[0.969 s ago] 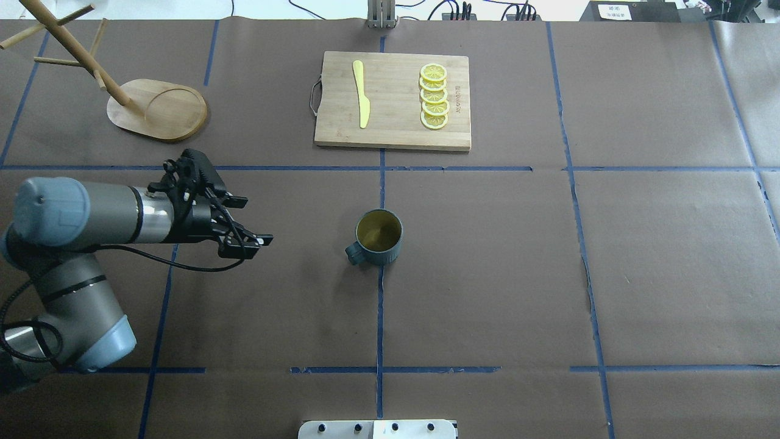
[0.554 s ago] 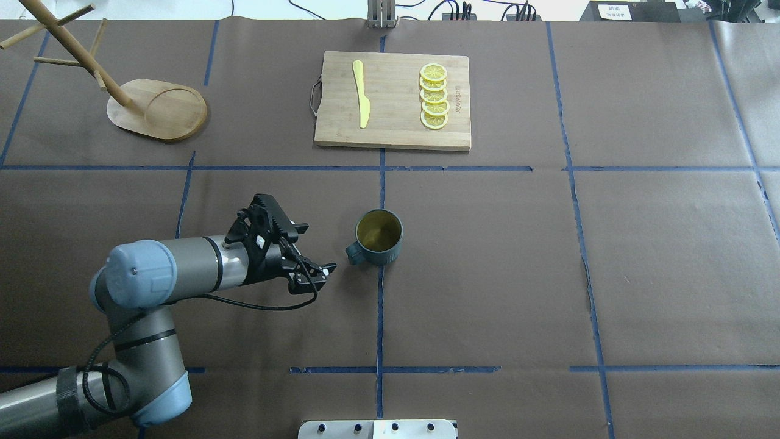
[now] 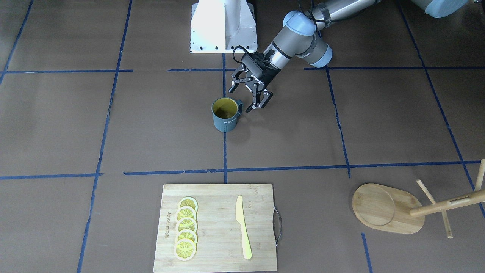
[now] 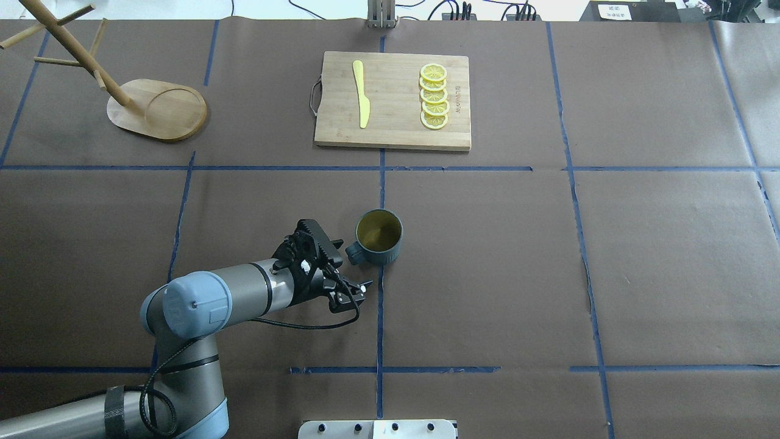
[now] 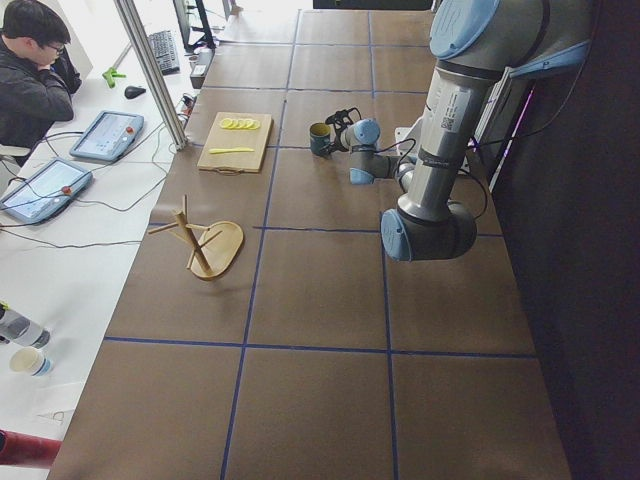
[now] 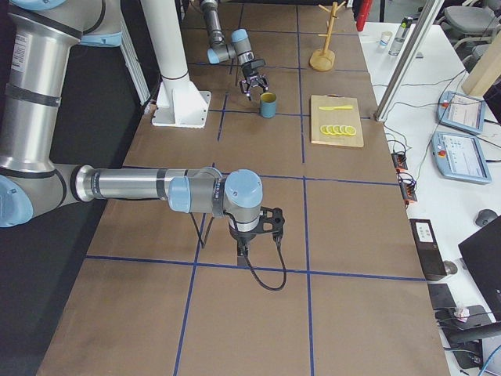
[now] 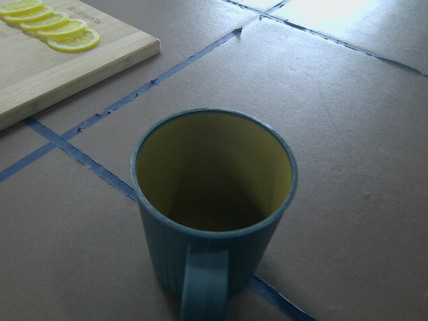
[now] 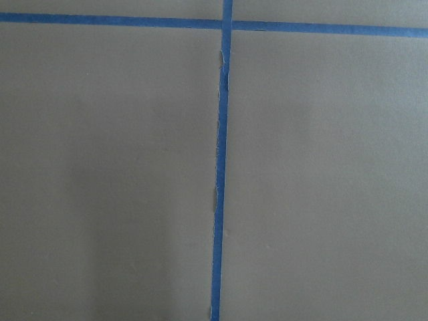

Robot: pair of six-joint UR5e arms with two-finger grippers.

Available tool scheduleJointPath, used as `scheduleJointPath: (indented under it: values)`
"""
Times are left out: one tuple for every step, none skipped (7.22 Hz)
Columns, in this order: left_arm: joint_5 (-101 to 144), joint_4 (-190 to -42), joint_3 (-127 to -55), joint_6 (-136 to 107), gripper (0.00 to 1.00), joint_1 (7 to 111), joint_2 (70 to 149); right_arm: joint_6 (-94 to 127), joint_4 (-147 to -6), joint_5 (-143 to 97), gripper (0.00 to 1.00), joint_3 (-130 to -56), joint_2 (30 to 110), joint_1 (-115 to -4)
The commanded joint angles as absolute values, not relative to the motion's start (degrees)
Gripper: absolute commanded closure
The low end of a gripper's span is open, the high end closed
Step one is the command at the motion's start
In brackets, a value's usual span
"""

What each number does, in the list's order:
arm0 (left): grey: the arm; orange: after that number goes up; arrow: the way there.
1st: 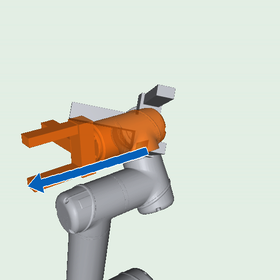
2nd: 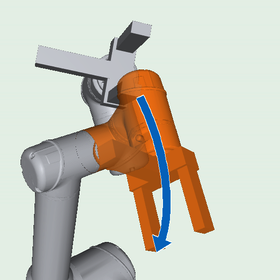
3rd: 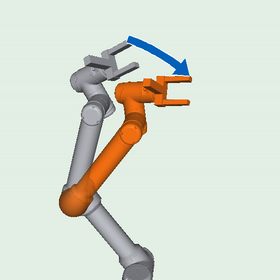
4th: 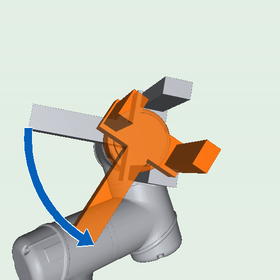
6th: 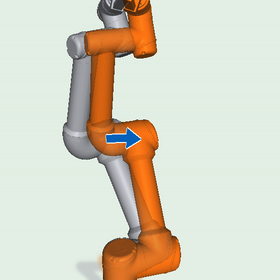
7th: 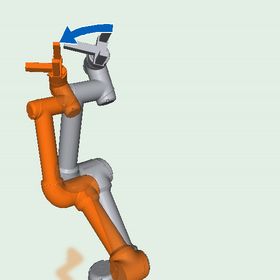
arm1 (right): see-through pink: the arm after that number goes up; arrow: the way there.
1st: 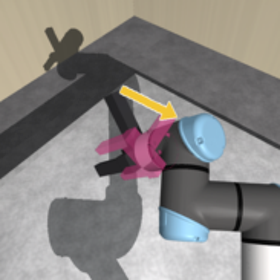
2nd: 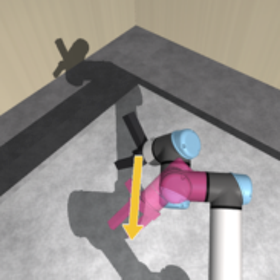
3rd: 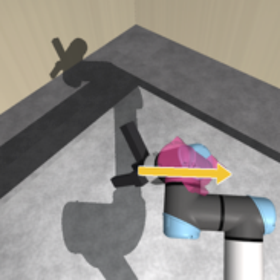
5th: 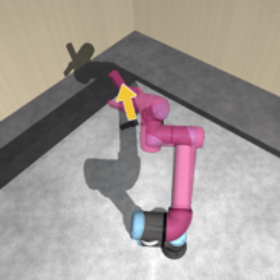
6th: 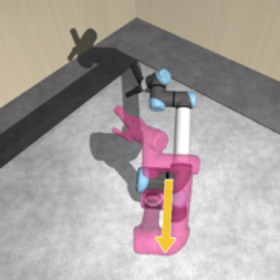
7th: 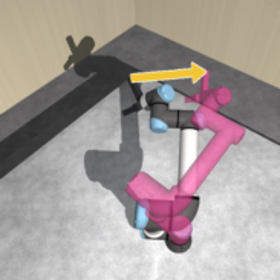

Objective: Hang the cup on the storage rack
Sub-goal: 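Close the left gripper on the teal mug's handle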

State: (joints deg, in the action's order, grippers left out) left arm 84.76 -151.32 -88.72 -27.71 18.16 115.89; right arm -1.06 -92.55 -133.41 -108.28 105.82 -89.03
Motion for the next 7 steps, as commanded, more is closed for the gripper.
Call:
scheduleJointPath:
  values:
    - [82.79,-154.58,-85.62,-27.6,0.02,18.11,116.54,-1.05,-92.55,-133.42,0.0,-108.28,105.82,-89.03]
    - [82.79,-154.77,-85.52,-27.6,0.06,18.11,116.63,-1.05,-92.55,-133.42,0.0,-108.28,105.82,-89.03]
    - [82.79,-154.69,-85.26,-27.6,0.12,18.11,117.07,-1.05,-92.55,-133.42,0.0,-108.28,105.82,-89.03]
    - [82.79,-154.69,-85.17,-27.6,0.18,18.11,117.51,-1.05,-92.55,-133.42,0.0,-108.28,105.82,-89.03]
    - [82.79,-154.6,-85.08,-27.6,0.26,18.02,117.6,-1.05,-92.55,-133.42,0.0,-108.28,105.82,-89.03]
    - [82.71,-154.6,-85.17,-27.51,0.4,18.1,117.51,-1.05,-92.55,-133.42,0.0,-108.28,105.82,-89.03]
    - [82.71,-154.43,-85.08,-27.34,0.63,18.11,117.51,-1.05,-92.55,-133.42,0.0,-108.28,105.82,-89.03]
